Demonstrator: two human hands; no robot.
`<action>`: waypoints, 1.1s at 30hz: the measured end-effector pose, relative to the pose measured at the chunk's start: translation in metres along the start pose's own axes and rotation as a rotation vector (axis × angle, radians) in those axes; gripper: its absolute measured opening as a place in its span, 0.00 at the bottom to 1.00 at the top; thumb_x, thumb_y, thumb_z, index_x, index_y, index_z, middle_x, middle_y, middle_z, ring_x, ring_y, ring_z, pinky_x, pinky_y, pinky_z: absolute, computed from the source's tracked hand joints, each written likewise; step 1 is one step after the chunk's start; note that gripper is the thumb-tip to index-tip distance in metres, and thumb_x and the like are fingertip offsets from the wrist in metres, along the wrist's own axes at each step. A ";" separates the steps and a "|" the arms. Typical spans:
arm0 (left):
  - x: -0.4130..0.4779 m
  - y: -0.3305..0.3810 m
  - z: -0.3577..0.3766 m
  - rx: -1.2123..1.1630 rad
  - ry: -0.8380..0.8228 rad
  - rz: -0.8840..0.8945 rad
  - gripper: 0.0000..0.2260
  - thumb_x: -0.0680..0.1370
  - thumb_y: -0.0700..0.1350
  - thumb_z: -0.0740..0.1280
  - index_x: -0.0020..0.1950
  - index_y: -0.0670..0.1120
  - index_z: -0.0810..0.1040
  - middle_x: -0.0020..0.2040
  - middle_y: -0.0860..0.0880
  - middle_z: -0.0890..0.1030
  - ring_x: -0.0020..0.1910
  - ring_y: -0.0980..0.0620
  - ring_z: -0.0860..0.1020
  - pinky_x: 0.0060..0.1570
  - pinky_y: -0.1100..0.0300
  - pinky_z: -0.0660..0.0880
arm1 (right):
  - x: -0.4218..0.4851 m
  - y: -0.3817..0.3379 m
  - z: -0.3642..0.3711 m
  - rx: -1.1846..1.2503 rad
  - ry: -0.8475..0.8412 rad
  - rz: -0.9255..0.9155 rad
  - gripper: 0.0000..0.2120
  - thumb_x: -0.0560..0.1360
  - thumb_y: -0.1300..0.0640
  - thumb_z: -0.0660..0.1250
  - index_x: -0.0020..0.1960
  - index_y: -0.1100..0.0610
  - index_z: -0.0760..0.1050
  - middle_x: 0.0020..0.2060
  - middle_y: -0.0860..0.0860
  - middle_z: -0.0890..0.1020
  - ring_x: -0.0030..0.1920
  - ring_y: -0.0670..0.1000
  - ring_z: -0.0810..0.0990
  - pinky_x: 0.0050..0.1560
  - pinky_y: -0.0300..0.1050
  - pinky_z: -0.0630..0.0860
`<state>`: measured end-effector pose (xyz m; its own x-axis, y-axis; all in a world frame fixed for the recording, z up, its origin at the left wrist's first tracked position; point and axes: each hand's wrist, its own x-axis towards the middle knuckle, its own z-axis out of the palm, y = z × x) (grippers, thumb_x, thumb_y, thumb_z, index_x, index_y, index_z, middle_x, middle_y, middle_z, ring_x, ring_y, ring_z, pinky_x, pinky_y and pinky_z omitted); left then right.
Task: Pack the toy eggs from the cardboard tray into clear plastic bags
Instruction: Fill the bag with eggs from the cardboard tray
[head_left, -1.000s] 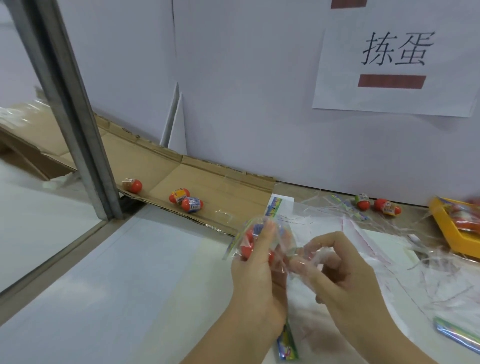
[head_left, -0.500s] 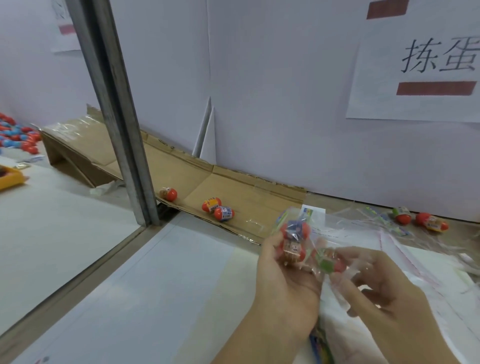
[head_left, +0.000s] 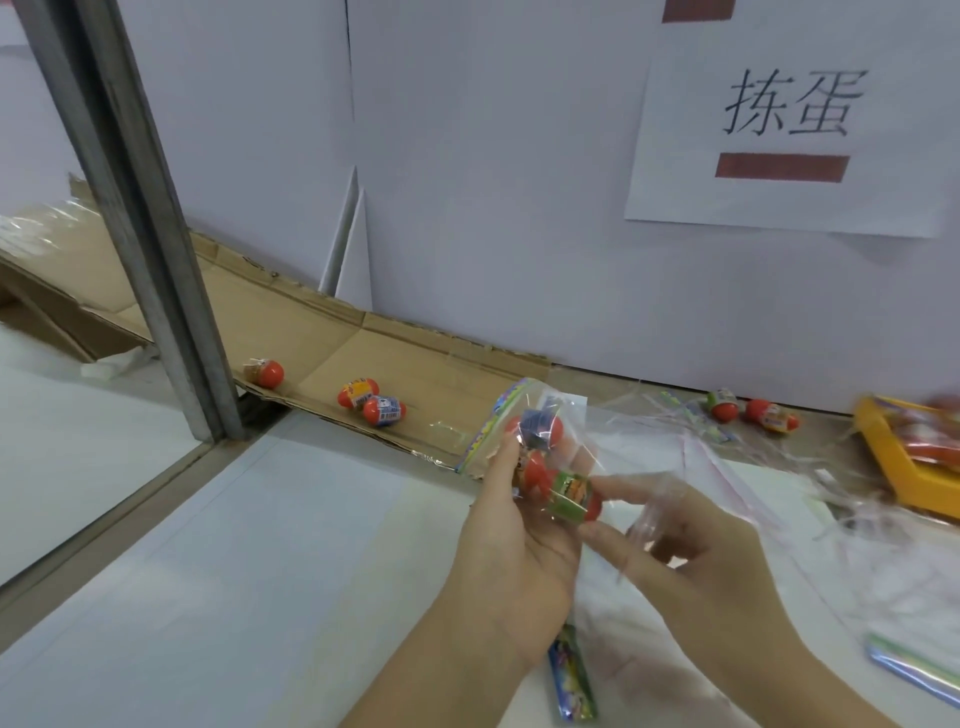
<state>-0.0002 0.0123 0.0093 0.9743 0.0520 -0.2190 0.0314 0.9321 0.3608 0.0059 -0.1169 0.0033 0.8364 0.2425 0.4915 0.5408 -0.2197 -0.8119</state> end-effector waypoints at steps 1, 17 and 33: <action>0.000 -0.001 0.000 0.004 -0.006 0.002 0.21 0.79 0.49 0.64 0.66 0.36 0.77 0.55 0.41 0.80 0.55 0.46 0.77 0.61 0.54 0.72 | 0.000 0.001 0.000 -0.015 -0.002 -0.003 0.14 0.62 0.46 0.73 0.47 0.37 0.80 0.32 0.39 0.80 0.27 0.45 0.74 0.29 0.32 0.70; -0.001 -0.005 0.003 0.029 0.003 -0.014 0.22 0.79 0.51 0.61 0.67 0.39 0.76 0.62 0.39 0.79 0.46 0.48 0.80 0.41 0.60 0.80 | 0.001 0.011 0.007 -0.141 0.070 -0.027 0.17 0.67 0.62 0.77 0.36 0.38 0.80 0.34 0.32 0.79 0.29 0.39 0.73 0.31 0.25 0.66; -0.004 -0.017 0.006 0.075 -0.004 -0.011 0.22 0.75 0.50 0.64 0.62 0.38 0.79 0.54 0.40 0.80 0.54 0.45 0.75 0.32 0.64 0.78 | 0.005 0.012 -0.001 -0.111 0.093 0.029 0.15 0.64 0.53 0.79 0.47 0.43 0.80 0.39 0.36 0.82 0.35 0.37 0.78 0.38 0.27 0.69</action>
<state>-0.0029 -0.0060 0.0094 0.9748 0.0400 -0.2195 0.0588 0.9030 0.4257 0.0165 -0.1195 -0.0037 0.8535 0.1473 0.4998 0.5188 -0.3295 -0.7888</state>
